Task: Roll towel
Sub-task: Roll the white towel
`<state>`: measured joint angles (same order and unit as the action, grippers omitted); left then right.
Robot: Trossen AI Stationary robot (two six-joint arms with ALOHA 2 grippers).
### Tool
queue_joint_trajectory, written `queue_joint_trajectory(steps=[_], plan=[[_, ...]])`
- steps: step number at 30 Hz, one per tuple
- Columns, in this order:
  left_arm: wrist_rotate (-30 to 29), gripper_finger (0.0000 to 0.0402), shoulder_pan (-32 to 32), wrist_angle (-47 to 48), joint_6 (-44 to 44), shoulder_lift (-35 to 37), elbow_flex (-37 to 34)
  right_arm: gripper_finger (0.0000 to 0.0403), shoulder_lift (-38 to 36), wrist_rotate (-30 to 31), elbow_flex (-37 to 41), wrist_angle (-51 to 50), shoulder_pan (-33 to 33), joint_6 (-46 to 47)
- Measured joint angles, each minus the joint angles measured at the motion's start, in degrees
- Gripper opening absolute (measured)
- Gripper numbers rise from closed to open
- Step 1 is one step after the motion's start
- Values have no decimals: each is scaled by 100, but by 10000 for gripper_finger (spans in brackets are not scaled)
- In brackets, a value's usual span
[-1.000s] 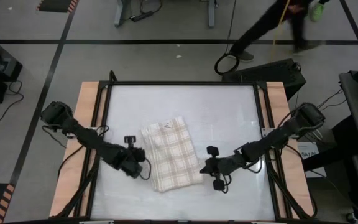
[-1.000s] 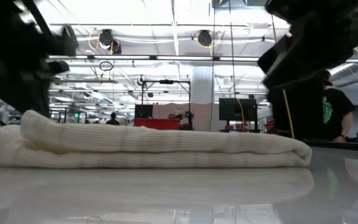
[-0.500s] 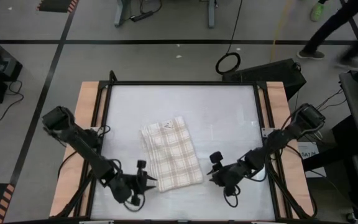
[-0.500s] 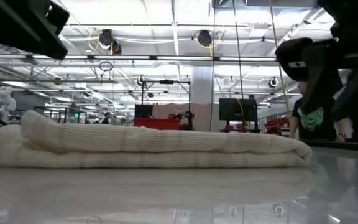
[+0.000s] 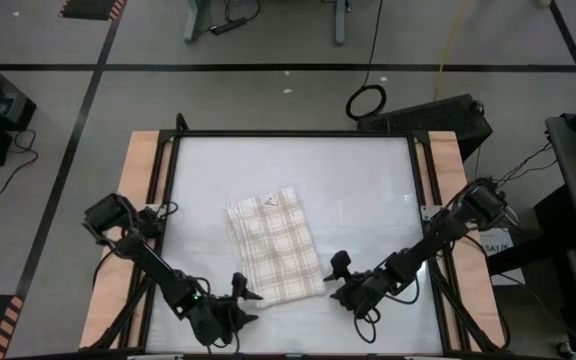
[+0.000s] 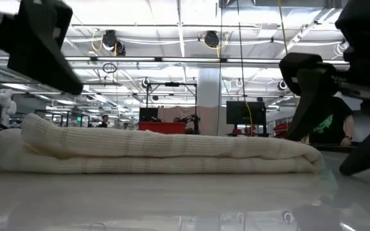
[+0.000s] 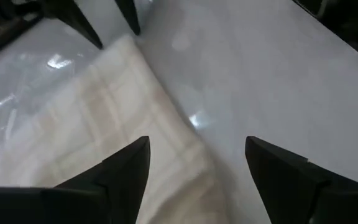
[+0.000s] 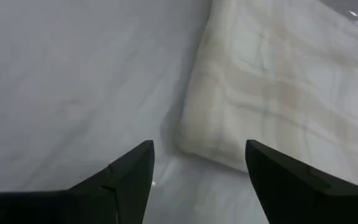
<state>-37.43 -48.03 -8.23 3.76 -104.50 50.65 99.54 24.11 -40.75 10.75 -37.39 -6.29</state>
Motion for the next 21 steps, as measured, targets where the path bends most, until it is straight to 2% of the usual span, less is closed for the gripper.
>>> queue_joint_trajectory(steps=[12,16,21], plan=[[272,264,113,771,479,-119,-7,211,189,-22,0,489,18,15],[356,232,296,765,356,-117,-37,196,189,-98,0,494,86,159],[538,161,455,854,307,-117,-39,161,189,-211,0,497,118,352]])
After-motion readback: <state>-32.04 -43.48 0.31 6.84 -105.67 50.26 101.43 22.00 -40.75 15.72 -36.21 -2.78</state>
